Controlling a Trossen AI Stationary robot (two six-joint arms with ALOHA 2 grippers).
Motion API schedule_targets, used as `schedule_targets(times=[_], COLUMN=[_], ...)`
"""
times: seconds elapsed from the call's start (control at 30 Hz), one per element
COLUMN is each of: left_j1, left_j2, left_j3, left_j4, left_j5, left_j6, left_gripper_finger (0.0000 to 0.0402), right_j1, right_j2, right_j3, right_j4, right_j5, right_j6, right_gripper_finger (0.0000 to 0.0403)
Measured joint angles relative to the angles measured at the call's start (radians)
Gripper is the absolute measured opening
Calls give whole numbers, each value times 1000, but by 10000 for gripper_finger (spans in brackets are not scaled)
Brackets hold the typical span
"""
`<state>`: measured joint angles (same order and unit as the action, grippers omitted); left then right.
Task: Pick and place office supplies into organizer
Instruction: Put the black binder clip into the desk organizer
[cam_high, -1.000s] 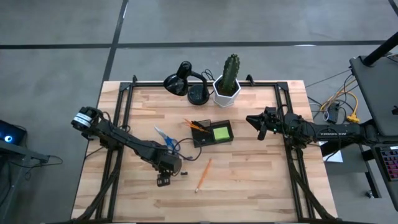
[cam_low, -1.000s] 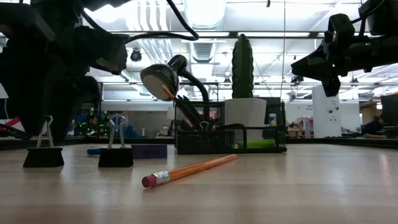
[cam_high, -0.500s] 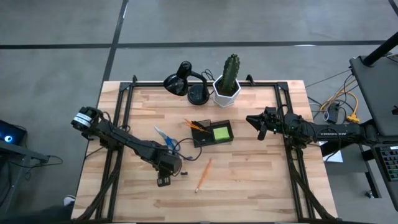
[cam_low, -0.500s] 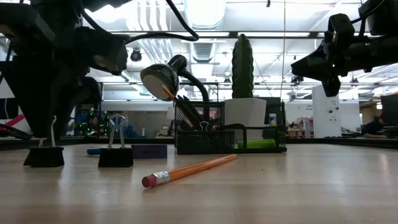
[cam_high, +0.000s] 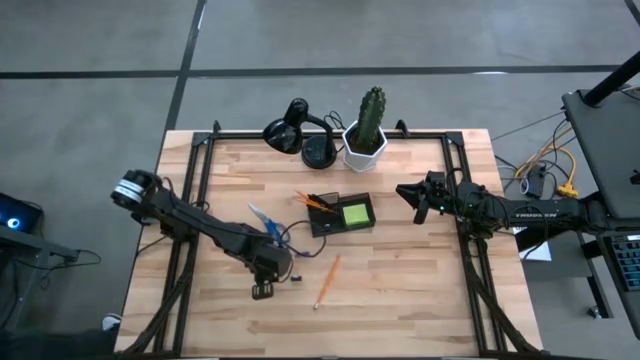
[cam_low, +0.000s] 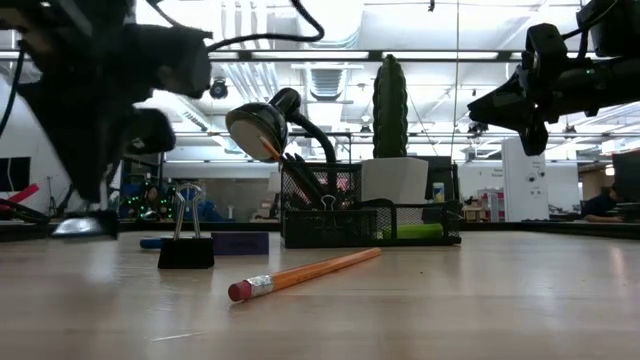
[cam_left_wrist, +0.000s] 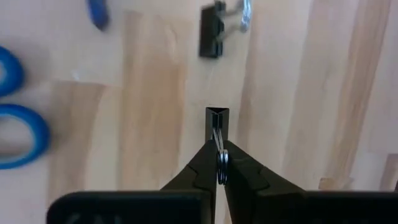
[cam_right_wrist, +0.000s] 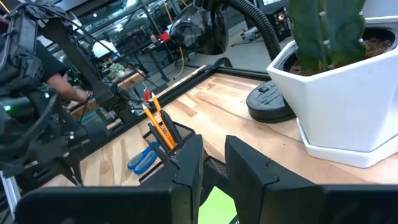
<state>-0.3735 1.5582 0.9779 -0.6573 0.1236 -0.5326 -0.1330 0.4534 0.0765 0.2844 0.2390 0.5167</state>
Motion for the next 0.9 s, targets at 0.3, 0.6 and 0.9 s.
schedule_targets(times=[0.3, 0.6, 0.9], left_j1=[111, 250, 314], left_j2=[-19, -19, -16], left_j3=[66, 165, 198], left_j4=[-9, 5, 147], left_j5=[-49, -90, -189], left_j6=[147, 278, 309], left_gripper_finger=[1, 0, 0], right_j1=[0, 0, 0], right_j2=[0, 0, 0], right_j3=[0, 0, 0], right_j4=[1, 0, 1], right_j5=[0, 0, 0], right_j6=[0, 3, 5], right_gripper_finger=[59, 59, 59])
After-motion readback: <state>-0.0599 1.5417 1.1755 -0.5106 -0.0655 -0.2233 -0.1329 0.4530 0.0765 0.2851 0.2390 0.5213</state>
